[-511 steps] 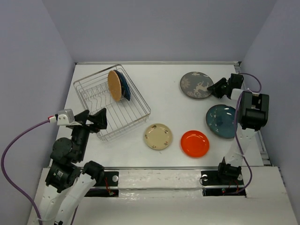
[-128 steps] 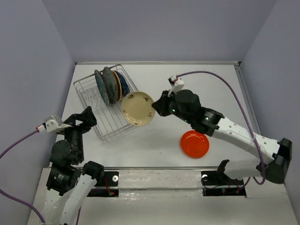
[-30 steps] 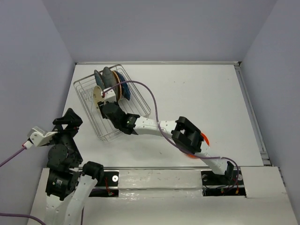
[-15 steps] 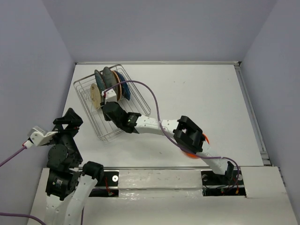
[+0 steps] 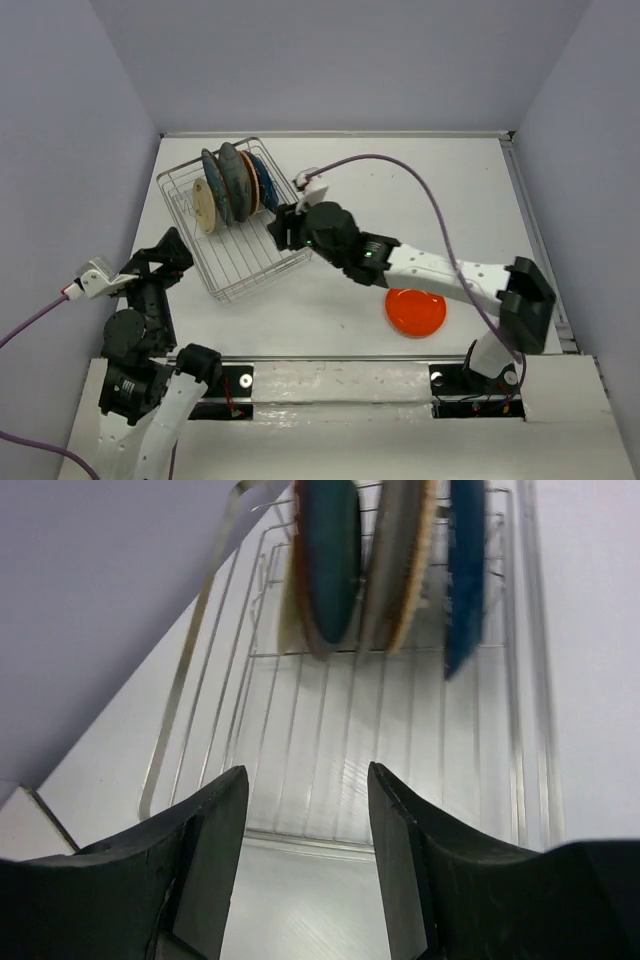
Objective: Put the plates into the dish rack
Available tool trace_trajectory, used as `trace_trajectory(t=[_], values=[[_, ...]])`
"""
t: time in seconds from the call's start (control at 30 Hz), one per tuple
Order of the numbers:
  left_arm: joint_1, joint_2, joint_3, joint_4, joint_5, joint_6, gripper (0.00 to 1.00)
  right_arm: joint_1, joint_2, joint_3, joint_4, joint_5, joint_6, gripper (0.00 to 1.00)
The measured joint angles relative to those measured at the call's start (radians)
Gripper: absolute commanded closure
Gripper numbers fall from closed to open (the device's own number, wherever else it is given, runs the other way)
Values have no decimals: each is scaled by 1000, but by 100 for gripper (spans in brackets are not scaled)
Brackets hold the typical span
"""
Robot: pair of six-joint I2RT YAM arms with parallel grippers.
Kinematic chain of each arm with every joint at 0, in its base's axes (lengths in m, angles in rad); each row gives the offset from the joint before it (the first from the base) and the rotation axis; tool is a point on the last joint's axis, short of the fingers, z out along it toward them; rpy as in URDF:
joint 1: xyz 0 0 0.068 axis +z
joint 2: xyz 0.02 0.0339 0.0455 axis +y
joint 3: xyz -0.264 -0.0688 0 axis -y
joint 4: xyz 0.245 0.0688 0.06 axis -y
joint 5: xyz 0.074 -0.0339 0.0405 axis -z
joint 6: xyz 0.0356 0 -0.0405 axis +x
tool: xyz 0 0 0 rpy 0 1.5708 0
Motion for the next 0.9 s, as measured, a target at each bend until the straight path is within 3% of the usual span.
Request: trace_trajectory(t=[0.13,0.27,0.37,0.5,0.67,0.9], values=[[-47,-9,-6,21,105,53,1,-197,-309,-370,3,-64,138,45],[-88,-11,-8,33,196,87,1,-404,-559,-687,-205,-27,311,40],[-120,-11,-10,45,261,103,1,-426,-758,-816,-431,-13,427,38],[-162,-9,-16,61,344,117,1,-495,-989,-853,-648,8,582,26],[-205,8,-16,67,408,120,1,-537,-1027,-860,-792,7,705,24],[-245,2,-16,66,425,122,1,-581,-889,-856,-889,-3,787,21]])
